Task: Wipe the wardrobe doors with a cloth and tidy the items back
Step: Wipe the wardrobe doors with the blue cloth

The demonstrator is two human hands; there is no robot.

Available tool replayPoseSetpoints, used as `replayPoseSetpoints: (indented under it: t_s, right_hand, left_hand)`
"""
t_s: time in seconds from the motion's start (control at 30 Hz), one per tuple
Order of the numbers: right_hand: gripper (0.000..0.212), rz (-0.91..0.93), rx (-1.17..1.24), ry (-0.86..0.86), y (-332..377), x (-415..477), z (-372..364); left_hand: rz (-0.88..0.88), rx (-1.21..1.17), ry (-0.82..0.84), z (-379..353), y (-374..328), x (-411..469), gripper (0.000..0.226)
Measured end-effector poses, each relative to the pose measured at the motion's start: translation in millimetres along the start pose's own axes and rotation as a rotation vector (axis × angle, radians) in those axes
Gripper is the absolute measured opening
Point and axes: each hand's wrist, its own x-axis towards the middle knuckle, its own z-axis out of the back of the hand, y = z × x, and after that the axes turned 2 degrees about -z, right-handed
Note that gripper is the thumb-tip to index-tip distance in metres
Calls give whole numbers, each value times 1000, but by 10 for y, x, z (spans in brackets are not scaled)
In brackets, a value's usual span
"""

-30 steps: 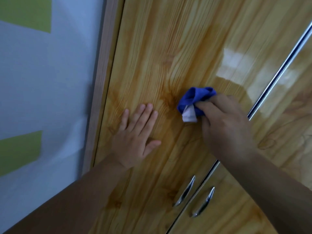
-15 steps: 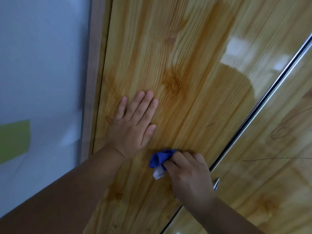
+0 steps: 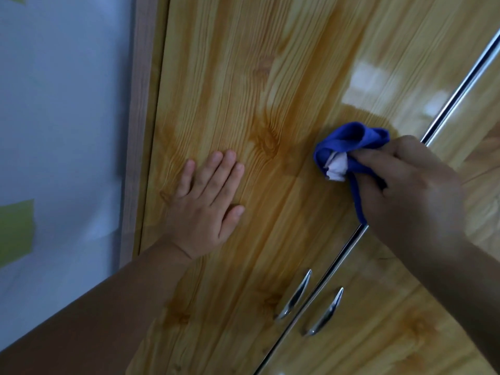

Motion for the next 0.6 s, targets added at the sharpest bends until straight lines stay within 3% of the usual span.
replayPoseSetpoints:
  t_s: [0.17,0.3,0.47,0.6]
  right_hand:
    - [19,42,23,97,418,-576,-334]
    - [46,81,146,153,776,-980,-640]
    - [12,139,185,328,1005,-1295,-800]
    - [12,163,174,340,750,-1016,-593]
  left_hand:
    - [8,6,-1,-5,3,-4,66]
    - [-4,8,-9,-20,7,-16,66]
    - [-4,26,7,-26,21,-35,67]
    - [15,-5,30,-6,-4,-32,67]
